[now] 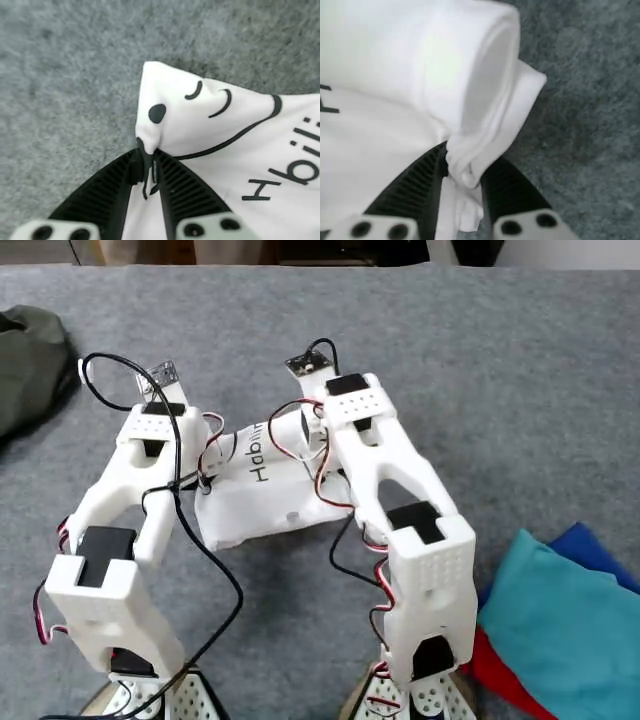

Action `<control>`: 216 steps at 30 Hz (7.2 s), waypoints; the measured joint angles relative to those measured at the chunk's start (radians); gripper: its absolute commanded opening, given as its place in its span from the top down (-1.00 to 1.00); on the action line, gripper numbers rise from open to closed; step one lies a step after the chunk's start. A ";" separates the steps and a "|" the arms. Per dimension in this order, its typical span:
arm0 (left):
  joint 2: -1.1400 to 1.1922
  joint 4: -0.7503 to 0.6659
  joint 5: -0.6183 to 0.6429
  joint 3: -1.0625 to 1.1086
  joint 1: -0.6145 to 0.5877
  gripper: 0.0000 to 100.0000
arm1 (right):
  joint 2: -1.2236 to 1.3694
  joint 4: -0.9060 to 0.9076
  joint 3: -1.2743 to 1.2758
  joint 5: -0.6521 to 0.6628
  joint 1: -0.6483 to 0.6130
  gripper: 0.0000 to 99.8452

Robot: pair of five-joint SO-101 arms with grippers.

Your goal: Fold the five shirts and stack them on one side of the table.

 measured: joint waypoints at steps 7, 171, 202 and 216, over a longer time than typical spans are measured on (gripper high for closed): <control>0.002 0.083 0.002 -0.121 0.000 0.96 | -0.012 0.037 -0.025 0.025 0.008 0.99; 0.562 0.402 -0.512 -1.412 -0.956 0.56 | -0.810 0.284 0.247 0.474 0.015 0.99; 0.766 0.726 -0.192 -1.660 -0.216 0.96 | -0.721 0.072 0.292 0.483 0.247 0.99; 0.766 0.726 -0.103 -1.554 0.457 0.96 | -0.721 -0.115 0.393 0.617 0.623 0.99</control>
